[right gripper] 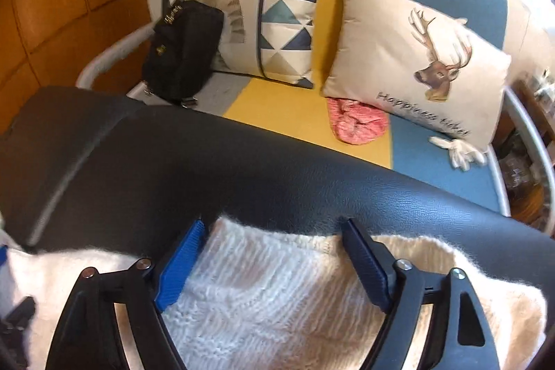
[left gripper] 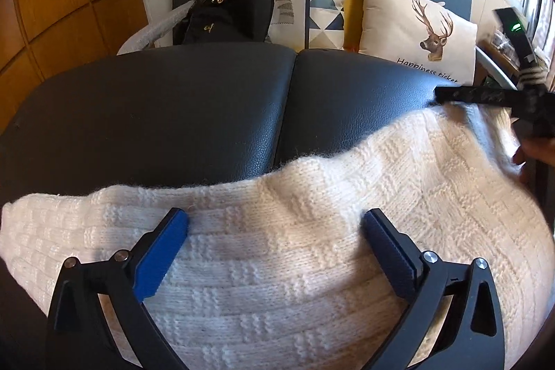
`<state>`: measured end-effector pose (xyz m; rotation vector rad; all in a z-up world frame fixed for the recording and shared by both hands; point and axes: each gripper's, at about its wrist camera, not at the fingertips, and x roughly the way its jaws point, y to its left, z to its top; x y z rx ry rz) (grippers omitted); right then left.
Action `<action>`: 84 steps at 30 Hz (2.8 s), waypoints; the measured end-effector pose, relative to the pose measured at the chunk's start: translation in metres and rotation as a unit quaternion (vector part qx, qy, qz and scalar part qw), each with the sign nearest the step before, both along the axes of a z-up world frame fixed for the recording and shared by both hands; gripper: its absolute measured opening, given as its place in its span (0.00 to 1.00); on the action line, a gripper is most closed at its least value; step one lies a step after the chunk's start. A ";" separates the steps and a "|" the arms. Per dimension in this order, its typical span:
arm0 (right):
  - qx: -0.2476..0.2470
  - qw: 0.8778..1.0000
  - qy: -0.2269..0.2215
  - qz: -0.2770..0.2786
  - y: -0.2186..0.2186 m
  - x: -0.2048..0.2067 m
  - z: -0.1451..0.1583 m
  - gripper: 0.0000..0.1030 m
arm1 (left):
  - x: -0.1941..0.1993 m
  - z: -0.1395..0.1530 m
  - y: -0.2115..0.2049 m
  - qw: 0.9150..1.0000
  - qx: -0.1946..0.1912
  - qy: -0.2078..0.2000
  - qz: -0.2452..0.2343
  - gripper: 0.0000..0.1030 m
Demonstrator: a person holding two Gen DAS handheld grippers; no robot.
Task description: Fold clothes
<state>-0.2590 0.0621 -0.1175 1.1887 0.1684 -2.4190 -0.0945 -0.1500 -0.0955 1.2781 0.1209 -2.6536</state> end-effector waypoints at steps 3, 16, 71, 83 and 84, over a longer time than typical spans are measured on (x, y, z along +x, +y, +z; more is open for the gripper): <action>-0.076 0.997 -0.004 -0.005 0.039 0.008 0.021 0.79 | 0.001 -0.001 0.000 1.000 0.001 0.002 0.000 1.00; 0.025 0.995 -0.035 -0.088 0.188 0.044 0.007 0.79 | 0.002 -0.002 -0.002 1.000 0.000 0.000 0.000 1.00; 0.000 0.999 -0.005 -0.033 0.206 0.024 0.053 0.78 | -0.005 -0.008 -0.015 0.999 -0.007 0.004 0.033 1.00; 0.056 0.992 -0.062 -0.090 0.232 0.058 0.004 0.78 | -0.003 -0.009 -0.015 0.999 -0.003 0.007 0.031 1.00; 0.053 0.992 -0.062 -0.092 0.235 0.063 0.004 0.78 | -0.003 -0.010 -0.015 1.000 -0.003 0.007 0.030 1.00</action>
